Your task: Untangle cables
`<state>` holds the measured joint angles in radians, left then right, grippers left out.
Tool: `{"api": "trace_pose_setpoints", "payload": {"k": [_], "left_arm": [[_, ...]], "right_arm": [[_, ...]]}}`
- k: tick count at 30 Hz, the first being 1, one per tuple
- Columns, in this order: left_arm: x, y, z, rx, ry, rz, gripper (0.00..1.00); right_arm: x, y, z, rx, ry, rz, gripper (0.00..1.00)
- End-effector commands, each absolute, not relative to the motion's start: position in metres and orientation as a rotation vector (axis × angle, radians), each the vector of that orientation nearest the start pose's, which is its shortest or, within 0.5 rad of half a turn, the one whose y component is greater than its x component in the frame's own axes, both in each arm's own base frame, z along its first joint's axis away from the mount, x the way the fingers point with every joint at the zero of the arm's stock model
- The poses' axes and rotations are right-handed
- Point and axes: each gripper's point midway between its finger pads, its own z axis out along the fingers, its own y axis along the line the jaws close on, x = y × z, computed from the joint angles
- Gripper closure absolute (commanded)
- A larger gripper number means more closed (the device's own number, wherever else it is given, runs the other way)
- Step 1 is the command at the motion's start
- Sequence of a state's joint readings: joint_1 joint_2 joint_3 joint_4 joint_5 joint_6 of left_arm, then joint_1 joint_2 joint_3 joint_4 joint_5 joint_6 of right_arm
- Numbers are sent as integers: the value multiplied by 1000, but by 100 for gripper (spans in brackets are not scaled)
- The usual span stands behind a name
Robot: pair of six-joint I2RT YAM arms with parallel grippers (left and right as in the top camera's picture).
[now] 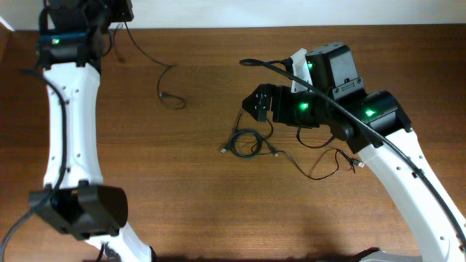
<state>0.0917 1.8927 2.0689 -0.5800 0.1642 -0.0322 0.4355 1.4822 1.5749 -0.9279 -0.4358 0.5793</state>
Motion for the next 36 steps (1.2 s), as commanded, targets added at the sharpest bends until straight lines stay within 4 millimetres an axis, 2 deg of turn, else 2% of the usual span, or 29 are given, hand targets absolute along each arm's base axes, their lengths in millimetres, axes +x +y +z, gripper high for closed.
{"api": "trace_pose_setpoints", "payload": {"k": [1, 5, 7, 9, 11, 15, 16, 18, 20, 24, 25, 26, 29, 30, 34, 36], "left_arm": [[568, 1, 360, 77, 1977, -222, 100], [551, -82, 385, 369, 1855, -574, 100], [541, -113, 400, 488, 1771, -680, 100], [541, -121, 409, 518, 1721, -680, 100], [546, -121, 411, 523, 1699, -671, 100], [564, -105, 390, 482, 1733, -650, 100], [574, -96, 372, 461, 1766, -651, 100], [584, -84, 353, 430, 1801, -646, 100], [598, -63, 330, 373, 1846, -614, 100], [627, 14, 268, 184, 1963, -483, 100], [632, 39, 251, 131, 1994, -423, 100], [634, 53, 241, 110, 2009, -386, 100], [636, 116, 194, 68, 2076, -242, 100], [636, 130, 182, 56, 2093, -212, 100], [631, 198, 139, -47, 2155, -4, 100], [627, 230, 126, -91, 2165, 86, 99]], "right_arm": [[324, 231, 293, -47, 2531, 962, 2], [326, 228, 291, -34, 2529, 933, 2], [326, 228, 291, -34, 2530, 933, 2], [324, 227, 289, -31, 2542, 929, 2], [322, 226, 287, -27, 2556, 925, 2], [320, 225, 285, -23, 2570, 920, 2], [320, 225, 285, -23, 2571, 919, 2], [320, 225, 285, -23, 2571, 919, 2], [319, 224, 284, -21, 2577, 917, 2], [315, 223, 280, -39, 2596, 903, 2], [314, 222, 280, -36, 2603, 901, 2], [314, 222, 279, -35, 2606, 900, 2], [314, 222, 279, -35, 2606, 900, 2], [314, 222, 279, -35, 2606, 900, 1], [312, 221, 278, -33, 2616, 897, 2], [310, 220, 276, -30, 2625, 893, 2]]}}
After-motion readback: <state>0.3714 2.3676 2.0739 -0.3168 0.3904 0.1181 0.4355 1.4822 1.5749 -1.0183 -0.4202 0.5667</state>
